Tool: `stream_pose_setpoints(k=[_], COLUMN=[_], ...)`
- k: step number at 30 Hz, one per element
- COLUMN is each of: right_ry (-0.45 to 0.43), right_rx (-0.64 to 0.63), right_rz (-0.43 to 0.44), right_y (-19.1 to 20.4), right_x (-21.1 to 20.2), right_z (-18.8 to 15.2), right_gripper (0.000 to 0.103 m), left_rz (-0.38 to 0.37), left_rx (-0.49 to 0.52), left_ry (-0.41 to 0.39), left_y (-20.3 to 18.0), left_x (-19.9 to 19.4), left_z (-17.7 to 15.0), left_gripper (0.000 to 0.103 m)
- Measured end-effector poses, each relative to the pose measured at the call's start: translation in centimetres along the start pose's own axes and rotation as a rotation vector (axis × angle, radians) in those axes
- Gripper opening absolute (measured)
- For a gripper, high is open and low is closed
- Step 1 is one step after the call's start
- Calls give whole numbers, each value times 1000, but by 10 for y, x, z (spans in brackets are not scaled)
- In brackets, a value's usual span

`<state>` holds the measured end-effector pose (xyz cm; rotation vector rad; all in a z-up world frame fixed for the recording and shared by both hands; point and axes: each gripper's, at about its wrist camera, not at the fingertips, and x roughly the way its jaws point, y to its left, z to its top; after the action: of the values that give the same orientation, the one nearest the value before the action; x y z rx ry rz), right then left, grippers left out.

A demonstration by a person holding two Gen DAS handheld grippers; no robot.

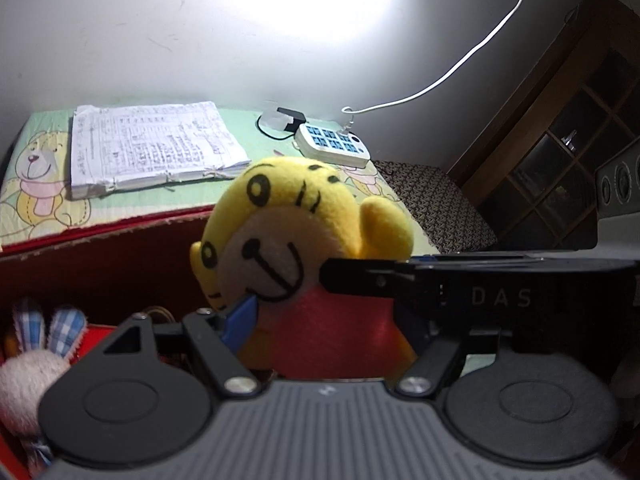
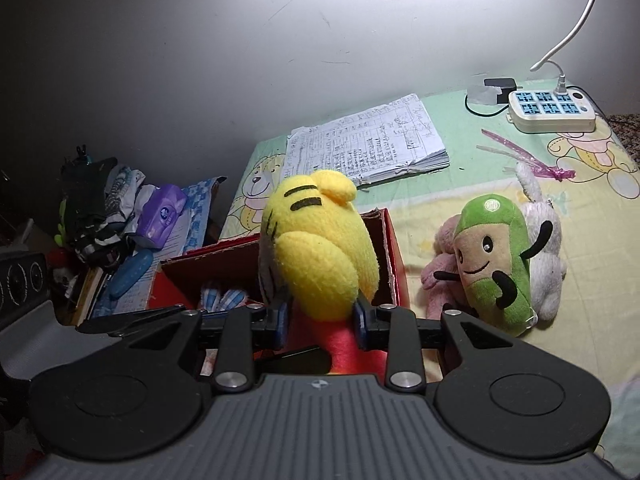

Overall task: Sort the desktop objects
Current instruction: 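Lift the yellow tiger with the right tool and carry it to the red box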

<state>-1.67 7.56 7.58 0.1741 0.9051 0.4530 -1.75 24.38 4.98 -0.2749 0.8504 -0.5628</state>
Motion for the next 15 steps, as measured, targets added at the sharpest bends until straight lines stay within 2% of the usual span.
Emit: stream_pose_setpoints(k=[2,6,11,15], right_ry=[0,43,-12,-4], right_rx=[-26,25,29,79], right_rz=[-29,-50,-67,-59], right_y=[3,-5,-6,-15], right_x=[9,30,45,51], right_z=[0,-6,-11,-17], right_gripper=[32,32,31,31], left_rz=[-2,6,10,14], left_rx=[-4,-7,-26,8], left_ry=[31,39,70,102], left_y=[6,20,34,33], left_x=[11,22,39,47], left_z=[-1,-7,-1,-11], left_gripper=[79,82,85,85])
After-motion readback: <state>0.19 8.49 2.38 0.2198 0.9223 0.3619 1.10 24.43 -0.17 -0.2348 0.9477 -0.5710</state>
